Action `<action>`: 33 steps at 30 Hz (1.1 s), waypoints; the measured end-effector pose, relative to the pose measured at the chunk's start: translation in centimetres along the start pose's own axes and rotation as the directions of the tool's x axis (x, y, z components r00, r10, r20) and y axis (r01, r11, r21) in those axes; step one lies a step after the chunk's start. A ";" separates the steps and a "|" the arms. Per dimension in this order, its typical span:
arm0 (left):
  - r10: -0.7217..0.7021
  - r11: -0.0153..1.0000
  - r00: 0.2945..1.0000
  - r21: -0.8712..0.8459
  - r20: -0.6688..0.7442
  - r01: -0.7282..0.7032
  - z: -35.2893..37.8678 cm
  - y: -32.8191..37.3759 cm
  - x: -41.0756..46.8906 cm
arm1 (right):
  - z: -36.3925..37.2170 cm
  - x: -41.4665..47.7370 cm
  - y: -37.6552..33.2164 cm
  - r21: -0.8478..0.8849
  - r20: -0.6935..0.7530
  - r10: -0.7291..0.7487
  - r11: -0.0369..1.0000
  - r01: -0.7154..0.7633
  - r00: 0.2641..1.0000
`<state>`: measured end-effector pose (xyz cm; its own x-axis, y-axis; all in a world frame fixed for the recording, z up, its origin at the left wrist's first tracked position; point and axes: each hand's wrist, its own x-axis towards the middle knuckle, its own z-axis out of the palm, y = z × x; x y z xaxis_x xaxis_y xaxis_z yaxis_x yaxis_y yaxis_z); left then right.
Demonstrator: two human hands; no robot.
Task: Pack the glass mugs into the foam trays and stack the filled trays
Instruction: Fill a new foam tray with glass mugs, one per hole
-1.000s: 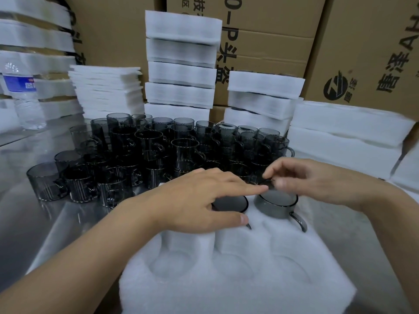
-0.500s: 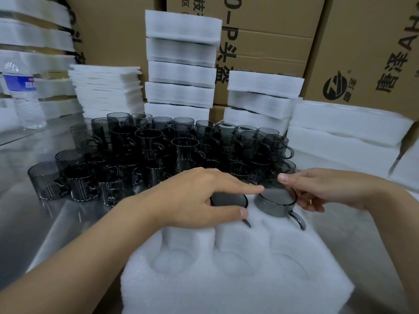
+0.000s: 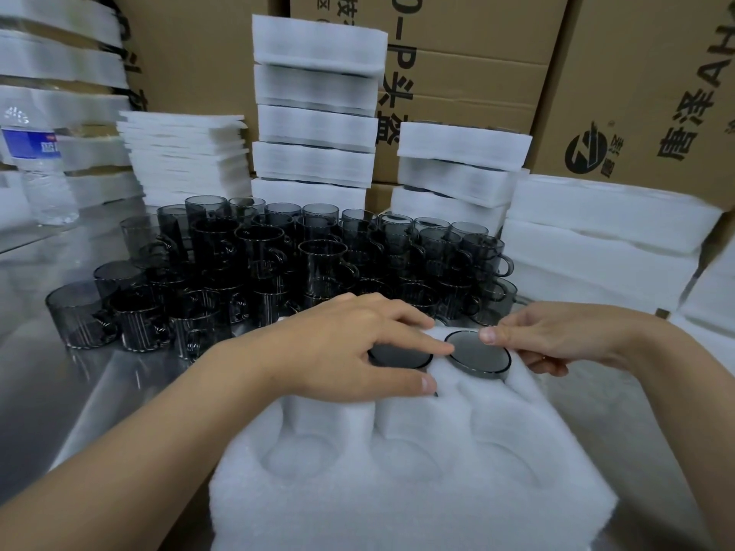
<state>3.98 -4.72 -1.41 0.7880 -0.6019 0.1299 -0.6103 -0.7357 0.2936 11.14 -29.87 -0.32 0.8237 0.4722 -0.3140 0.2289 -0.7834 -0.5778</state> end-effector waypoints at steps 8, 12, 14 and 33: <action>-0.017 1.000 1.000 -0.002 -0.008 0.017 0.1 0.2 0.0 | 0.0 0.0 -0.4 -0.056 -0.090 -0.004 0.998 -0.001 0.996; -0.008 1.000 0.999 -0.022 -0.041 0.007 0.2 0.0 0.0 | -0.1 -0.1 -0.7 -0.097 -0.163 -0.057 0.994 0.042 0.985; 0.005 0.999 0.997 -0.036 -0.080 -0.008 0.2 -0.1 -0.1 | 0.0 -0.2 -0.9 -0.109 -0.185 -0.079 0.992 0.060 0.980; -0.495 0.829 0.568 -0.162 -0.657 0.535 0.2 -4.1 0.1 | 1.3 0.2 -1.4 -0.346 -0.381 -0.292 0.925 0.157 0.877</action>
<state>6.57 -1.79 -2.79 0.8032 0.2265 0.5509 -0.0710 -0.8819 0.4661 10.29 -28.15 -0.58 0.8536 0.4888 0.1800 0.5207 -0.7904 -0.3226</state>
